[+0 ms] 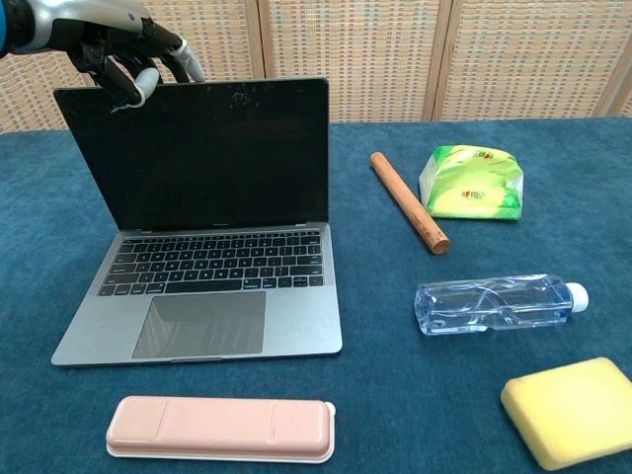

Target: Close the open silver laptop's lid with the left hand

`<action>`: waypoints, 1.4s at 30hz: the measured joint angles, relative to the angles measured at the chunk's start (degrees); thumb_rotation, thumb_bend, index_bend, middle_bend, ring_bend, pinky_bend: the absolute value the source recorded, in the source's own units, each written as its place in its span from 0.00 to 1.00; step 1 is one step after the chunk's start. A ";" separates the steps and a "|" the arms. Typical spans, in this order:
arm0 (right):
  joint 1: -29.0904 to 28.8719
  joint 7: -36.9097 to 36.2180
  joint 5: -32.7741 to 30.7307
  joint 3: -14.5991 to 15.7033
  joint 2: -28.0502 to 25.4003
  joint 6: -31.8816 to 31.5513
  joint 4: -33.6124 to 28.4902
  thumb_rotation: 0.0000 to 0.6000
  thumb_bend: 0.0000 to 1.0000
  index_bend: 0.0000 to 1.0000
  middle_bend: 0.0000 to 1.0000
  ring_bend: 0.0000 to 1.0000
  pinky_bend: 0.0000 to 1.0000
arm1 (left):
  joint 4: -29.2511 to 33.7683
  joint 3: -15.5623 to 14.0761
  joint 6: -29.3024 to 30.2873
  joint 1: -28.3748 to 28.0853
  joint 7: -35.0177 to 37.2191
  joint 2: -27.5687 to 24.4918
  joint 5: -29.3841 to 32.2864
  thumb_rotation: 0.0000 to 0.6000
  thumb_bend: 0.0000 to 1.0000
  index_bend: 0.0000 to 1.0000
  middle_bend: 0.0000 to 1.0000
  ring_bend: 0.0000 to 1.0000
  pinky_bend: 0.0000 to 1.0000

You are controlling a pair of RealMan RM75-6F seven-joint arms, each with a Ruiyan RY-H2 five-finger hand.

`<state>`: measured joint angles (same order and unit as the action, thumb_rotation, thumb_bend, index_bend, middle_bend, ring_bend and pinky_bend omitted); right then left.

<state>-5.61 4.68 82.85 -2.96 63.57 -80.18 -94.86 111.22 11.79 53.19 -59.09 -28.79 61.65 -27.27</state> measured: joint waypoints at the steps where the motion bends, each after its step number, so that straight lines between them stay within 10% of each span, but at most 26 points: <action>1: 0.00 0.00 -0.03 0.01 -0.01 0.02 -0.01 1.00 0.05 0.00 0.00 0.00 0.00 | 0.21 -0.04 -0.22 0.05 0.25 -0.23 -0.09 1.00 0.78 0.30 0.21 0.24 0.16; 42: -0.12 -0.21 -0.28 0.17 -0.31 0.59 -0.45 1.00 0.05 0.00 0.00 0.00 0.00 | 9.40 -9.40 -4.83 1.82 3.90 -1.63 -10.33 1.00 0.78 0.31 0.23 0.26 0.20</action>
<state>-5.73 4.47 82.56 -2.79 63.27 -79.60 -95.31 120.62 2.39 48.36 -57.27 -24.89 60.02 -37.60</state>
